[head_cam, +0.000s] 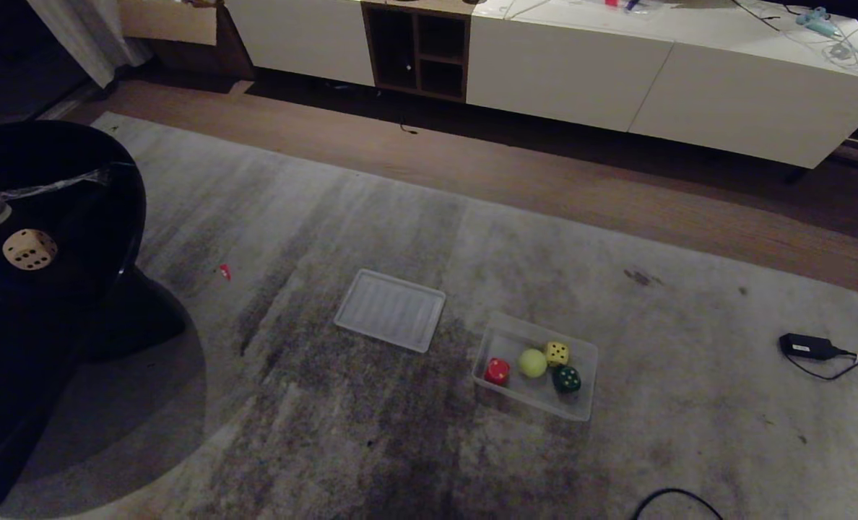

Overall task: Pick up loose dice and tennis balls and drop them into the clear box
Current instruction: Put the ball in the box

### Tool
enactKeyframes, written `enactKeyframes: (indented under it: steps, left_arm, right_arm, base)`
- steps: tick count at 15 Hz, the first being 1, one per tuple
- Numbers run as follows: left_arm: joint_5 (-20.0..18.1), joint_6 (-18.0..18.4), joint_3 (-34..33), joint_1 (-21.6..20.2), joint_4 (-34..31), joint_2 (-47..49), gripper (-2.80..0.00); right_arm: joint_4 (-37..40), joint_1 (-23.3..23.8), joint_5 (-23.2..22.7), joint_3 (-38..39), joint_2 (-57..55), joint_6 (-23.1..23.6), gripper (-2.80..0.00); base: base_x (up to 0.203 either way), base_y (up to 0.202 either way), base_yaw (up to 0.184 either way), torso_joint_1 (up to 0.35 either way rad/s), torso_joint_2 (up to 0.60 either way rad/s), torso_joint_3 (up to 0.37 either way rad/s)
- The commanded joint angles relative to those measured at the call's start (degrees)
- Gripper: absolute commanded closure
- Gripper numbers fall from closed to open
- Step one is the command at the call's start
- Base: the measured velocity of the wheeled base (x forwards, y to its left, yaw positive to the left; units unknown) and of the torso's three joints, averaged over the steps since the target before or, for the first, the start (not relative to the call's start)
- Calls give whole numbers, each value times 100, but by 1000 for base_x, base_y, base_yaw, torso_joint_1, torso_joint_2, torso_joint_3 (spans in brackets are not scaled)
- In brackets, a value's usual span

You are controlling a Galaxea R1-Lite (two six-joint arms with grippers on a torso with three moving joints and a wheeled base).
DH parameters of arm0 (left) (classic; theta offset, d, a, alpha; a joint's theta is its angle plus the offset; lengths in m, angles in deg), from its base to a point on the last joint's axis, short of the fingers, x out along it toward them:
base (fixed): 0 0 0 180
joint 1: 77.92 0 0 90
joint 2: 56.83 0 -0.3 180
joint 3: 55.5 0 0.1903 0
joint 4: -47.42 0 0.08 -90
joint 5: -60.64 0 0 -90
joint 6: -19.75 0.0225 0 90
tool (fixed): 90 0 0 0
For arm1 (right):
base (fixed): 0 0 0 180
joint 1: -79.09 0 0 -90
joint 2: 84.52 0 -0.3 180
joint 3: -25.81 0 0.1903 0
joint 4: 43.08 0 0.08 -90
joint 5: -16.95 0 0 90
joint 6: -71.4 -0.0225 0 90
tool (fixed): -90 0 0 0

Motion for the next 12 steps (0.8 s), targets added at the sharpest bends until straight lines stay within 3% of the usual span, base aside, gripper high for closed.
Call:
enactKeyframes:
  steps: [1, 12]
  left_arm:
    - [4, -2, -9, 0, 2, 9, 0]
    - [-4, 12, -9, 0, -7, 9, 0]
  right_arm:
    - [3, -2, -2, -4, -7, -3, 0]
    - [3, -2, -2, -4, -7, -3, 0]
  base:
    - [0, 0, 0, -2, 2, -193]
    - [0, 0, 0, 3, 4, -198]
